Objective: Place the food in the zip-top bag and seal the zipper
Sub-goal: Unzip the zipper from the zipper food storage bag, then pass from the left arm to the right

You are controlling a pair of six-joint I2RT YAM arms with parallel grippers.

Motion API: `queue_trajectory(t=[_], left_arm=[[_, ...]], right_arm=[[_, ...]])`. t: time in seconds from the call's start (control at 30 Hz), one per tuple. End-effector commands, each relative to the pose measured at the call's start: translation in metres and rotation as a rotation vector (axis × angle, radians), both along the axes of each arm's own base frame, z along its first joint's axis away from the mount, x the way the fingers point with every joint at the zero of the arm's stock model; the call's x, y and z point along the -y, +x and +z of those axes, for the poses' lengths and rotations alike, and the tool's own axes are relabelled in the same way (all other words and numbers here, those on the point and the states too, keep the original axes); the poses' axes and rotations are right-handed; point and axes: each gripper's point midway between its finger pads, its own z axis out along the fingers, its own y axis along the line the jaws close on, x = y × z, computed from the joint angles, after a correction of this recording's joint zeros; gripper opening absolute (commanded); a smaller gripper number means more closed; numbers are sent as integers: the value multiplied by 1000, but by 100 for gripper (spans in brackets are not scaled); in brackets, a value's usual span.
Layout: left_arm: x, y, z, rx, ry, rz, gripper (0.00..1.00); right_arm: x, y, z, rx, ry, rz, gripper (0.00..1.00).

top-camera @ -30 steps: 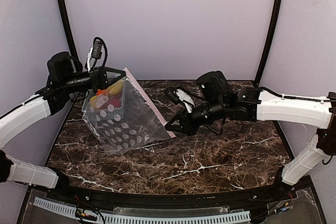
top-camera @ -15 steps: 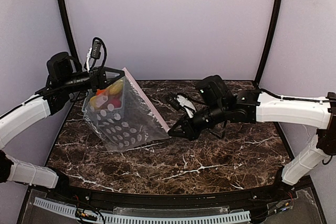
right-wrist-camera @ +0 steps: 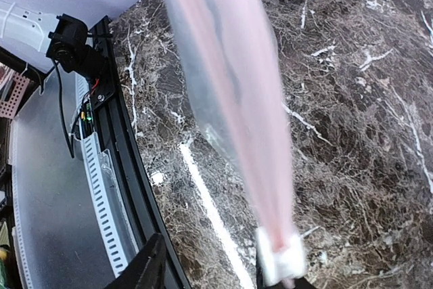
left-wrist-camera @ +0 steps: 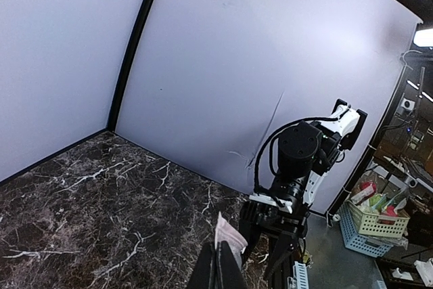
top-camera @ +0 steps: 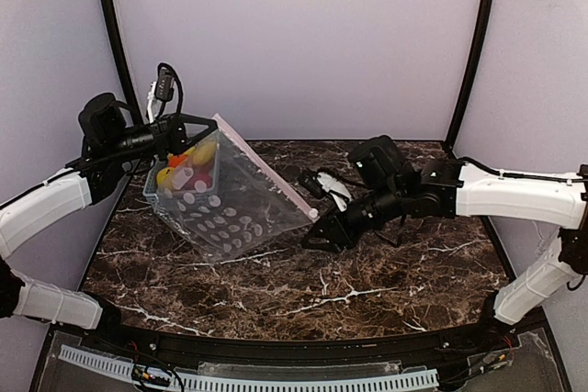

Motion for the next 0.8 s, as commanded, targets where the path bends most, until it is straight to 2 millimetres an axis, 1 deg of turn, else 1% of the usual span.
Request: queue_trajectory(t=[0.0,0.13,0.2,0.23,0.33,0.43,0.6,0.77], left_arm=[[16,-20,5,46,-6,-118,1],[31,-30,-6,43,42,-169,1],[35,-32,-10,37,59,-181,1],[36,-34,-10,36,60,-189,1],[40,-37,-13,26,62,-215,1],[44,-40,-14,22,64,-239,1],[46,-41,-17,13,68,-251,1],[47,-42,-17,11,68,-263,1]], right_arm=[[12,11,43,98,71,-90,50],[18,17,78,166,149,-136,62],[19,17,90,191,186,-144,66],[20,19,93,199,192,-150,67],[22,27,92,222,171,-188,68],[20,36,83,234,132,-215,67],[8,38,78,228,116,-180,64],[5,43,80,254,115,-179,63]])
